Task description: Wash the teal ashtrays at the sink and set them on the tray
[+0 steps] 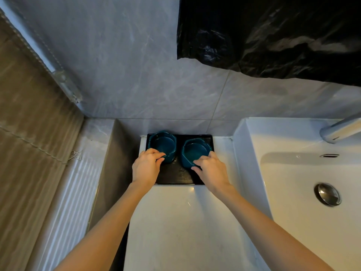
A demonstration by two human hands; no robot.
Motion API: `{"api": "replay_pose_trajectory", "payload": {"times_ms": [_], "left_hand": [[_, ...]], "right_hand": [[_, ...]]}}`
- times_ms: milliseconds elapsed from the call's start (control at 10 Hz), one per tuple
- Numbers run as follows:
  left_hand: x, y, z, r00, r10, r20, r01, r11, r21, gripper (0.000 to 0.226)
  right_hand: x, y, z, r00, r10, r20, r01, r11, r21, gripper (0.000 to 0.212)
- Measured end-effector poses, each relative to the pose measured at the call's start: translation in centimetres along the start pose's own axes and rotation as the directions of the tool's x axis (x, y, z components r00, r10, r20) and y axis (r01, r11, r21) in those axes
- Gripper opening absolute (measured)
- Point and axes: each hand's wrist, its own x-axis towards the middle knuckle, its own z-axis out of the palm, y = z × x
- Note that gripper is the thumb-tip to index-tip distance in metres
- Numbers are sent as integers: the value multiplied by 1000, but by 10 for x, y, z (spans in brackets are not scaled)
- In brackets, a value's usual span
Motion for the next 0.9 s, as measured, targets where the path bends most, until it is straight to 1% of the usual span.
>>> {"api": "replay_pose_trajectory", "payload": {"times_ms": [100,500,600,700,800,900], "left_hand": [[-1,1,0,1000,-11,-7,11,1000,0,29],[-1,10,6,1000,-26,-5,26,1000,-11,31],[-1,10,5,999,-28,22,28,1000,2,34],[-5,13,-2,998,-11,68,5,997,80,47],[-9,15,-16,998,22,62,-32,986,163,55],[-21,17,-38,999,42,1,-42,991,130,54]], "right_hand": [[9,3,-1,999,31,-19,-30,998,50,33],[18,9,-2,999,43,24,-45,993,111,35],[18,7,-5,997,56,45,-60,993,104,37],[15,3,-17,996,42,74,-46,998,48,46],[6,-2,-33,999,31,39,-32,998,46,49],[-10,-6,-50,999,19,-33,-16,997,82,45]]}}
